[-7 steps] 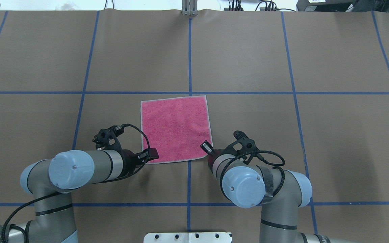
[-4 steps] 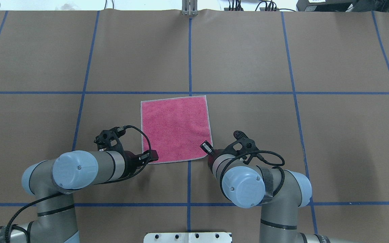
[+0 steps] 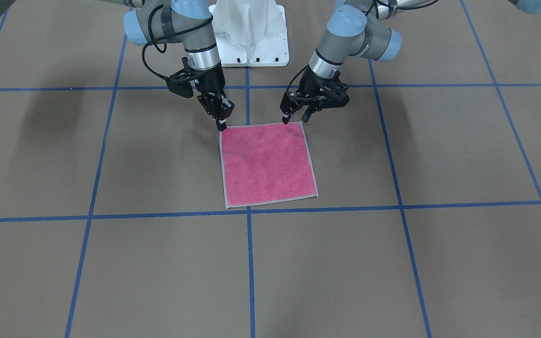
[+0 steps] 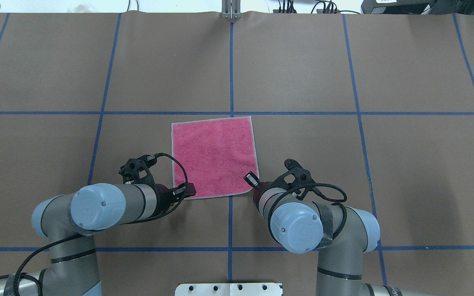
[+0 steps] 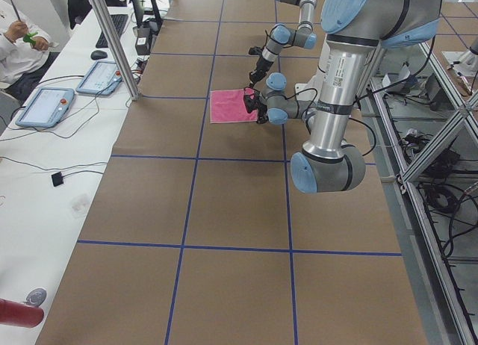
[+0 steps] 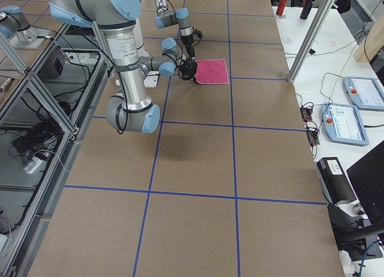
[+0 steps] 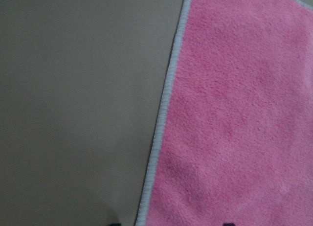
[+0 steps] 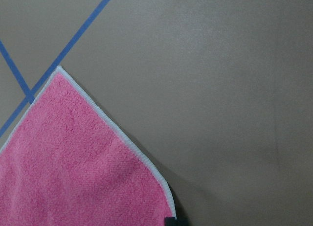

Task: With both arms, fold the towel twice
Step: 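Position the left gripper at the towel's other near corner and grasp both corners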

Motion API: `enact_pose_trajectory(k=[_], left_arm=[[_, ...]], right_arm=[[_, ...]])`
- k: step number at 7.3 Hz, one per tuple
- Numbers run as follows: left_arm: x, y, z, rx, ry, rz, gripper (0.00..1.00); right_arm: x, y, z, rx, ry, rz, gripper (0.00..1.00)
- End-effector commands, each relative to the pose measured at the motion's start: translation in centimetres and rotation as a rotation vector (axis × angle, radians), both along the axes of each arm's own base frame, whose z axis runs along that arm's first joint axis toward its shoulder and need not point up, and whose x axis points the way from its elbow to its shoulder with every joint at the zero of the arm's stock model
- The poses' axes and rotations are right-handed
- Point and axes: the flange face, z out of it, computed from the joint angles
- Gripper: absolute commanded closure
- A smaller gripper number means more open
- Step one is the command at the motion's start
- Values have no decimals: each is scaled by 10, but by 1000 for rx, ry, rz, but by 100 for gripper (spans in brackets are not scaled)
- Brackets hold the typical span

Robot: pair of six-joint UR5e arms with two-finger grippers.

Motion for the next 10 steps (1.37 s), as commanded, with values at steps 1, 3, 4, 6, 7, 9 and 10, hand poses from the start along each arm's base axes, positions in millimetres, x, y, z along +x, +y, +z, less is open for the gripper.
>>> enact_pose_trajectory(k=[1, 3, 4, 6, 7, 9, 10], left_arm=[[6, -2, -4, -1, -1, -2, 26], [7, -3, -3, -1, -5, -2, 26], [5, -5, -4, 1, -2, -3, 26], [6, -6, -1, 0, -8, -6, 26], [6, -5, -3, -1, -5, -5, 27], [5, -6, -7, -4, 4, -13, 32], [6, -8, -9, 4, 5, -32, 34]], right_arm=[[0, 0, 0, 0, 0, 0, 100], [0, 0, 0, 0, 0, 0, 100], [0, 0, 0, 0, 0, 0, 100], [0, 0, 0, 0, 0, 0, 100], [0, 0, 0, 0, 0, 0, 100], [0, 0, 0, 0, 0, 0, 100], [0, 0, 0, 0, 0, 0, 100]])
